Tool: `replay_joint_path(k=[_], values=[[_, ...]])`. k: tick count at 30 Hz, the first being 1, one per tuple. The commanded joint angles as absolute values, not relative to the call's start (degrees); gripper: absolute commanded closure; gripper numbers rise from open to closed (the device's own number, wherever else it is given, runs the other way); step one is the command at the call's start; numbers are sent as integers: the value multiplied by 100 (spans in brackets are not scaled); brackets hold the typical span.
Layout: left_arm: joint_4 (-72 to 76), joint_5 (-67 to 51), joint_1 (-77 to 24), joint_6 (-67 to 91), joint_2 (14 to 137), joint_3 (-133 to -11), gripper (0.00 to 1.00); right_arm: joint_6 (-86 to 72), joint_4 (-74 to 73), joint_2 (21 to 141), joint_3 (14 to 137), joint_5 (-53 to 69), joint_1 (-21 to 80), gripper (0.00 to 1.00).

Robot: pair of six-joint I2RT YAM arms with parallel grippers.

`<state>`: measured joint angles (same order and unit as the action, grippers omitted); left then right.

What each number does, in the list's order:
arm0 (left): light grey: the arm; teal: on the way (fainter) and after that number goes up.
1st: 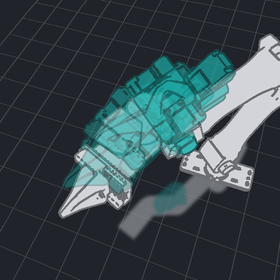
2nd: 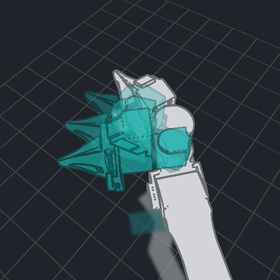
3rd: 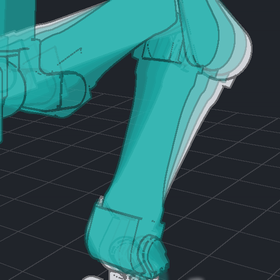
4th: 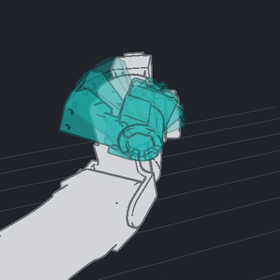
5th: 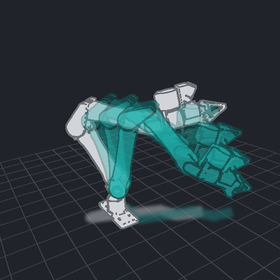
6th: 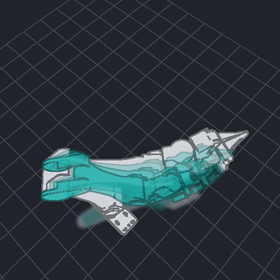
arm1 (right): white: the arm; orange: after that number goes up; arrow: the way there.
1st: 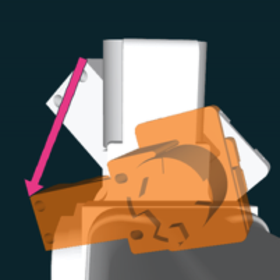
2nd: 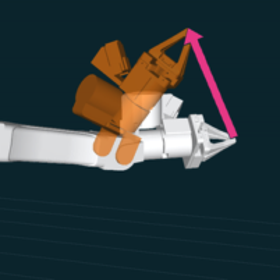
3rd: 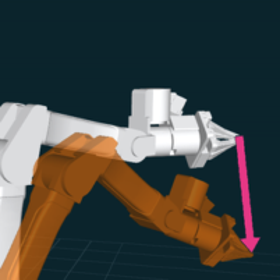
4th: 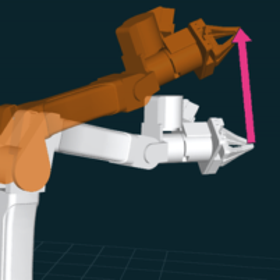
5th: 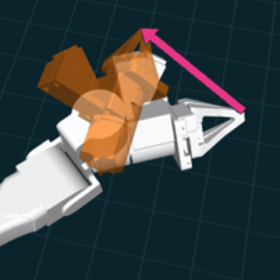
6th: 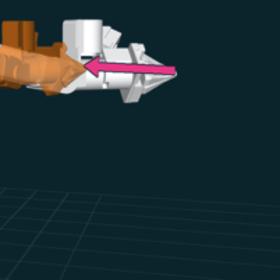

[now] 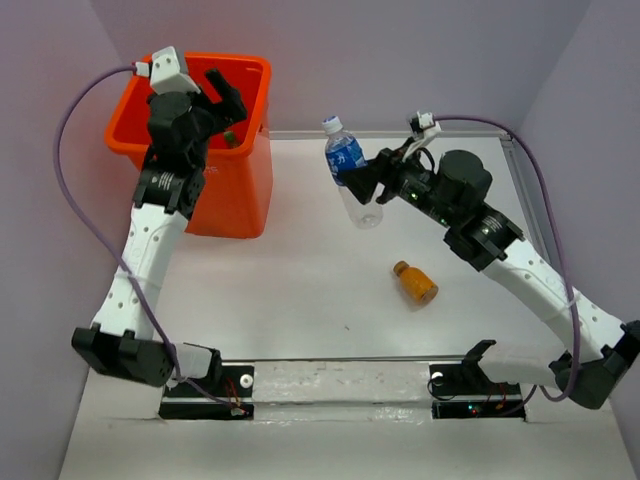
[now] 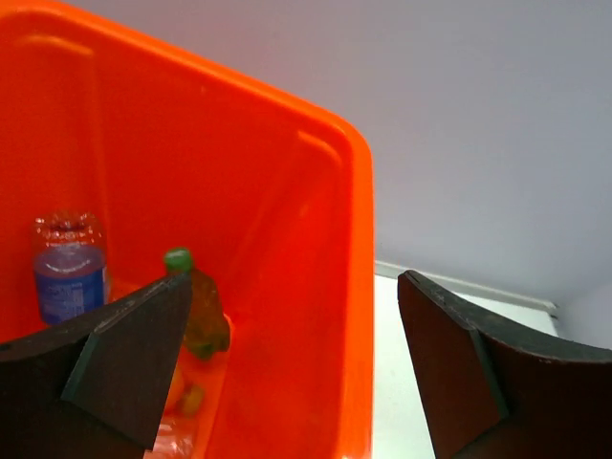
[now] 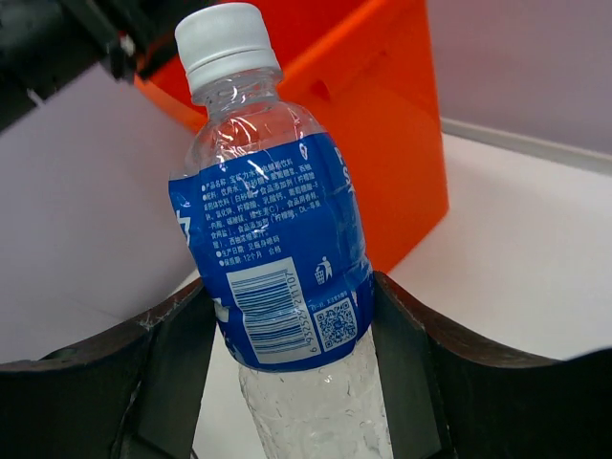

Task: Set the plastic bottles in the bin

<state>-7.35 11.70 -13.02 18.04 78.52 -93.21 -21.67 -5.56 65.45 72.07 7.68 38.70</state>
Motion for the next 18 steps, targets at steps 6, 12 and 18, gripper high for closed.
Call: replay_joint_path(k=[6,12,18], values=[[-659,-533,-1301,2460,4854,-6990,1,-1934,360,8778,10386,808,4587,56],[-1353,-1344,-1301,2400,3473,-5733,1,-2048,369,10457,12741,782,4641,56],[-1573,-2415,-1301,2470,2559,-4528,1,-2346,1176,12020,14562,546,4702,56]])
